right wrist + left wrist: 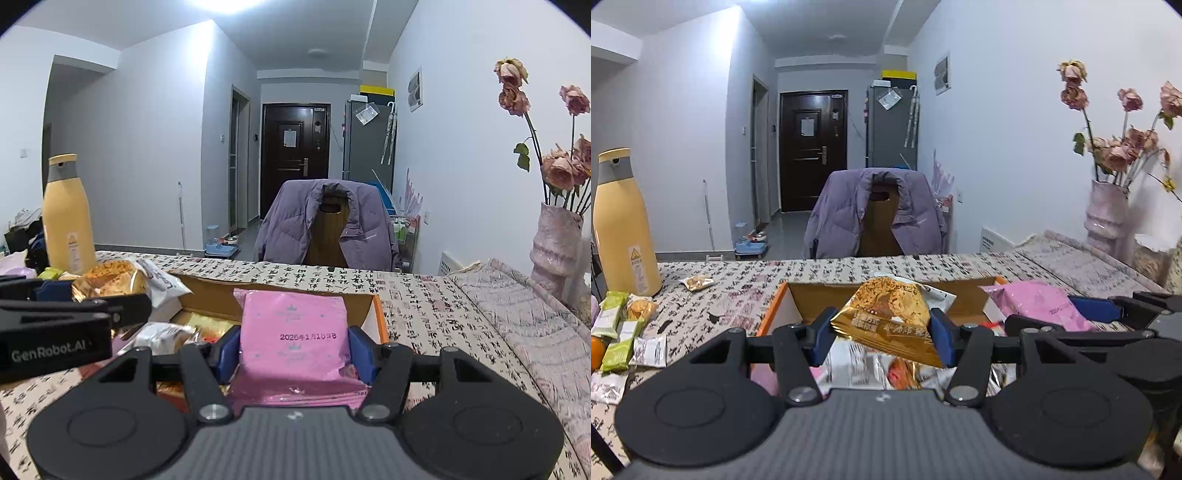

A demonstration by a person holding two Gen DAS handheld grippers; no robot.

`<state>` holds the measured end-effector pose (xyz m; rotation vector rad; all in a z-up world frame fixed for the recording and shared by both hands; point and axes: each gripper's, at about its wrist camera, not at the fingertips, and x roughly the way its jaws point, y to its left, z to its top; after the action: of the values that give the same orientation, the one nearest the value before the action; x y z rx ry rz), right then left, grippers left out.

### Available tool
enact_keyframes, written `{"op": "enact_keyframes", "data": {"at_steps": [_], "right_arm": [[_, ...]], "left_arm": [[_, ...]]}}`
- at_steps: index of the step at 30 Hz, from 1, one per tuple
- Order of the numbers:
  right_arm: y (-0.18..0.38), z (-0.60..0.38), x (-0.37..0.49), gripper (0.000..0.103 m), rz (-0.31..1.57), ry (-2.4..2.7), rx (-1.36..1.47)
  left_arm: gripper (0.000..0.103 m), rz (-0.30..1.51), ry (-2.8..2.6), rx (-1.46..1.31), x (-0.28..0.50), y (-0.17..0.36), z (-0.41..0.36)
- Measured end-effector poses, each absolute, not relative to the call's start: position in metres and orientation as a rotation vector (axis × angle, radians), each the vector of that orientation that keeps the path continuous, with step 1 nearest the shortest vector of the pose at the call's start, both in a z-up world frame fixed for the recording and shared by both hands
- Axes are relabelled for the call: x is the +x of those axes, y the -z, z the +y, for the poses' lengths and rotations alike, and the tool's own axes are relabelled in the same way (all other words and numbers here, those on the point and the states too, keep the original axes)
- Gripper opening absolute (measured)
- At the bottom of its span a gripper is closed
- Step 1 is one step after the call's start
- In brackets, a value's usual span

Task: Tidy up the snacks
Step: 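Carry the gold cookie packet and pink packet over the box, then release both packets into the box and lift the tools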

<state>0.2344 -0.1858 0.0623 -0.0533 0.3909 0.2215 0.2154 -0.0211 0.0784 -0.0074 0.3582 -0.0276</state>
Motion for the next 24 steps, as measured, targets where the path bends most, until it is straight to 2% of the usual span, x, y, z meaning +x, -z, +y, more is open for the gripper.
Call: {"op": "enact_keyframes", "data": {"at_steps": [9, 19, 23, 24], "right_arm": [[-0.05, -0.179, 0.275, 0.06, 0.416, -0.195, -0.034], [-0.029, -0.181, 0.284, 0.06, 0.411, -0.193, -0.049], [-0.026, -0.183, 0.284, 0.061, 0.42, -0.191, -0.044], [-0.026, -0.184, 0.284, 0.061, 0.417, -0.19, -0.04]], "left_arm": [[0.055, 0.361, -0.031, -0.051, 0.257, -0.072, -0.015], [0.055, 0.353, -0.053, -0.063, 0.271, -0.049, -0.003], [0.057, 0.368, -0.05, -0.091, 0.273, -0.044, 0.003], [0.061, 0.366, -0.052, -0.093, 0.272, -0.044, 0.003]]}}
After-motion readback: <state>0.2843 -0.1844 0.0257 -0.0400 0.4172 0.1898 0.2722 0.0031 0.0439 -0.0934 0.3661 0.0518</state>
